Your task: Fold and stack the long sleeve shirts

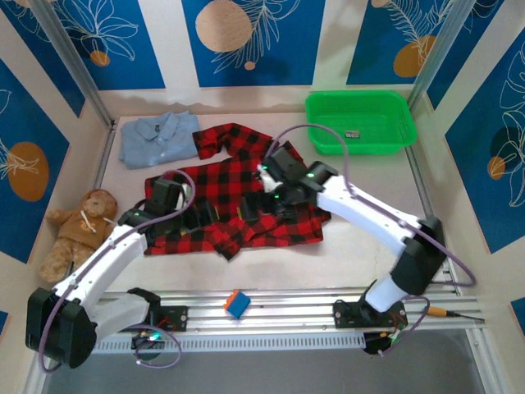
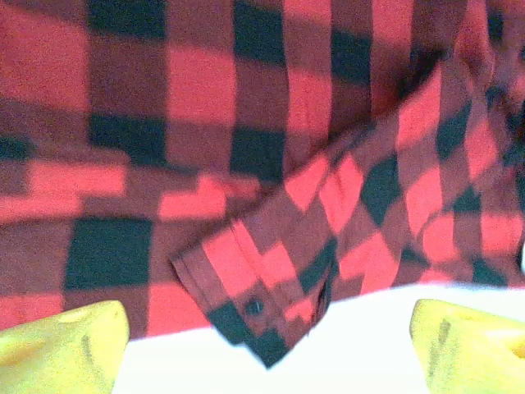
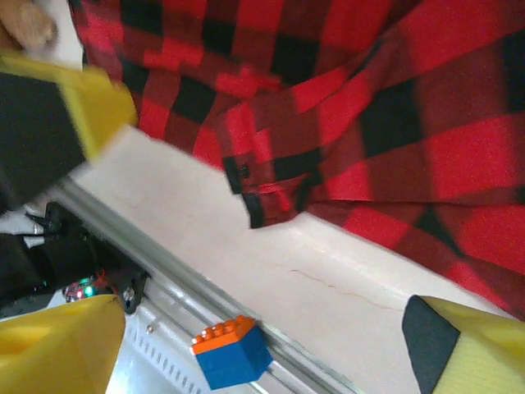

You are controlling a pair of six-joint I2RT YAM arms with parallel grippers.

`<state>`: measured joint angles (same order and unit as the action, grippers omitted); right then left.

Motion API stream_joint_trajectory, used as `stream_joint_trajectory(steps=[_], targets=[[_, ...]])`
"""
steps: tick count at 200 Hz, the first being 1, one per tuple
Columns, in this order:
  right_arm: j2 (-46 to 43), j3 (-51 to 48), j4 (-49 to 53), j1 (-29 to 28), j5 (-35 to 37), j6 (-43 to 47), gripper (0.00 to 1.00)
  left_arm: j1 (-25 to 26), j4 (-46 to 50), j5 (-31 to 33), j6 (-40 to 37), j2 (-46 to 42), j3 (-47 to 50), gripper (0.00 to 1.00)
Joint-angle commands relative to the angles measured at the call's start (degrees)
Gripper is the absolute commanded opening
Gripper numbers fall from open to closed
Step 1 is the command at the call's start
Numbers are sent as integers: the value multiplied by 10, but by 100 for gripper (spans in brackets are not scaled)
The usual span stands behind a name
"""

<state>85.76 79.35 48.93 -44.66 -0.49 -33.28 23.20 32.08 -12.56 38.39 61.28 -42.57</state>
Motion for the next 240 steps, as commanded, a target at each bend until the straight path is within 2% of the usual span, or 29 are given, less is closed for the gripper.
stream_joint_trajectory(steps=[1,20,52,122,170,240], targets=[[-75,-65,35,39,48,19,92,52,31,-41,-4,9,24,87],[-112,-105,30,70,32,20,94,88,-18,-45,40,43,59,83],[-133,-133,25,82,20,21,94,116,-111,-57,115,74,111,74],[-121,-149,3,82,2,21,93,130,-193,-33,173,107,139,61],[-120,-163,-8,83,-1,17,93,135,-199,-35,176,130,146,56],[-108,-164,-19,80,-12,16,92,136,-186,-9,170,103,141,24]])
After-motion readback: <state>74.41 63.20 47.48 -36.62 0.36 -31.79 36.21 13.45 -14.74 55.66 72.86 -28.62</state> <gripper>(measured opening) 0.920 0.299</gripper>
